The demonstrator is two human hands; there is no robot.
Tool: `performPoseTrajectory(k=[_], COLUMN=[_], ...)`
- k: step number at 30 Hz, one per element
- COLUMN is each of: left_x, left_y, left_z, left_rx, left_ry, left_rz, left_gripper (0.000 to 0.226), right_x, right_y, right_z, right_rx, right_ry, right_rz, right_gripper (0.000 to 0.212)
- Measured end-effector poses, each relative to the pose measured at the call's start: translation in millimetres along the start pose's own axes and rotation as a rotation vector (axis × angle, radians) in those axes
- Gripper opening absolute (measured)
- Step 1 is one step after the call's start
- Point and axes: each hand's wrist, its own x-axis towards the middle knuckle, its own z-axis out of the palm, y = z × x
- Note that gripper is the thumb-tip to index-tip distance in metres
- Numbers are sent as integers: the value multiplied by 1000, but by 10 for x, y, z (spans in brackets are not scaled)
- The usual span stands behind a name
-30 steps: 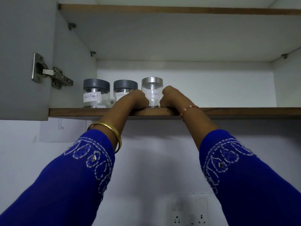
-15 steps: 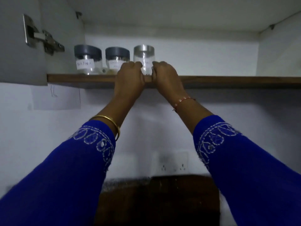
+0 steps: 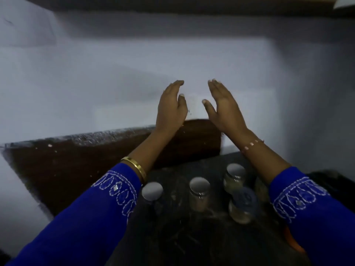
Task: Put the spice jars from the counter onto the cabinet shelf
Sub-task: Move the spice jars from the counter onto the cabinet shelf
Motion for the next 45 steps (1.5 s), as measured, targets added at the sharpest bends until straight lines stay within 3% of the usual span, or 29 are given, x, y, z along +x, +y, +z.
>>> performPoseTrajectory(k=[10, 14, 18, 21, 28, 32, 39, 43, 45], left_x=[-1398, -1853, -2153, -2295, -2484, -2574, -2765, -2747, -2707], left_y=[142, 150, 83, 50, -17, -55, -75, 18, 17], left_z=[805, 1018, 1184, 1252, 1394, 1464, 1501, 1517, 1512], left_rx=[-281, -333, -293, -280, -278, -246, -307, -386, -384], left_ry=[-305, -432, -500, -503, -487, -451, -289, -239, -227], left_rz=[-238, -435, -651, -777, -874, -928, -1173, -1206, -1208], left_gripper=[38, 38, 38, 38, 39, 36, 29, 21, 26], right_x=[-1812, -2275, -2519, -2613, -2577, -2484, -2544, -2616, -2670], right_y=[599, 788, 933, 1068, 1418, 1565, 1712, 1757, 1724], right_z=[22, 114, 245, 353, 561, 701, 846, 823, 766], right_rx=[65, 83, 157, 143, 98, 93, 78, 268, 510], right_ry=[-128, -207, -363, -501, -648, -633, -510, -420, -368], right_rz=[491, 607, 681, 741, 762, 712, 600, 649, 782], right_gripper=[51, 49, 60, 73, 92, 100, 90, 88, 89])
